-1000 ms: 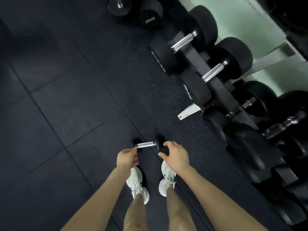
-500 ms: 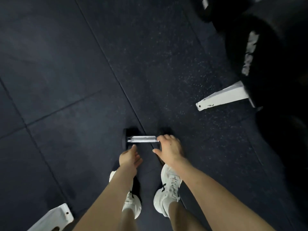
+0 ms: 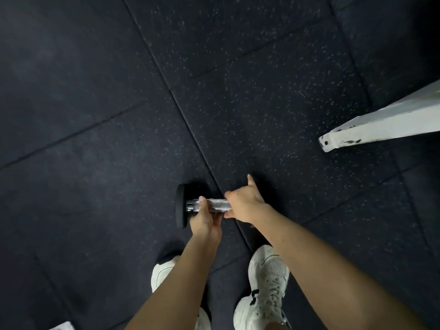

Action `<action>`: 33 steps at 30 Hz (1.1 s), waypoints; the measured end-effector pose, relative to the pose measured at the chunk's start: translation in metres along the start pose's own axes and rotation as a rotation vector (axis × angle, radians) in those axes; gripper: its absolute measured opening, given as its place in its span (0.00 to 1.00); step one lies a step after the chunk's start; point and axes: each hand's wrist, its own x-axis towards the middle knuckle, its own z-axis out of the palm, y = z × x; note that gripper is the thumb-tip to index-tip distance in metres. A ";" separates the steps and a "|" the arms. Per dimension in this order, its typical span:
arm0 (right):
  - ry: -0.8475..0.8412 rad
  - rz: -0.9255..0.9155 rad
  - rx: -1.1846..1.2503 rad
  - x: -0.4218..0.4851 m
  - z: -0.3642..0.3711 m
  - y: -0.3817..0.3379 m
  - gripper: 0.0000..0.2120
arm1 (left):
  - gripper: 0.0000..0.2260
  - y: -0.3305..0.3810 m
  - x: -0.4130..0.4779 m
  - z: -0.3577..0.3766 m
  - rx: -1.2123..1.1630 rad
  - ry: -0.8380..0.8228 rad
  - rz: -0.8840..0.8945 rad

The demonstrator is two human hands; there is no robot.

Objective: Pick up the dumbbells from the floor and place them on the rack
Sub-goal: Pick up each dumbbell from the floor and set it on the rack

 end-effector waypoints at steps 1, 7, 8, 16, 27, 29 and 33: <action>-0.023 0.005 -0.013 -0.001 -0.002 0.000 0.21 | 0.11 0.001 -0.002 0.000 -0.010 0.007 0.000; 0.001 0.036 0.099 -0.046 -0.013 -0.008 0.18 | 0.08 0.017 -0.041 -0.005 0.068 -0.005 -0.060; 0.019 0.045 0.124 -0.061 -0.017 -0.010 0.18 | 0.08 0.021 -0.056 -0.006 0.105 -0.010 -0.056; 0.123 0.101 0.295 -0.235 -0.112 -0.041 0.19 | 0.10 0.076 -0.256 -0.014 0.320 -0.063 0.084; 0.433 0.249 0.621 -0.513 -0.274 -0.088 0.17 | 0.06 0.163 -0.566 -0.011 0.571 -0.314 0.352; 0.469 0.285 0.688 -0.541 -0.293 -0.088 0.16 | 0.06 0.174 -0.600 -0.001 0.669 -0.362 0.412; 0.577 0.317 0.828 -0.565 -0.323 -0.070 0.18 | 0.07 0.185 -0.649 0.039 0.850 -0.421 0.602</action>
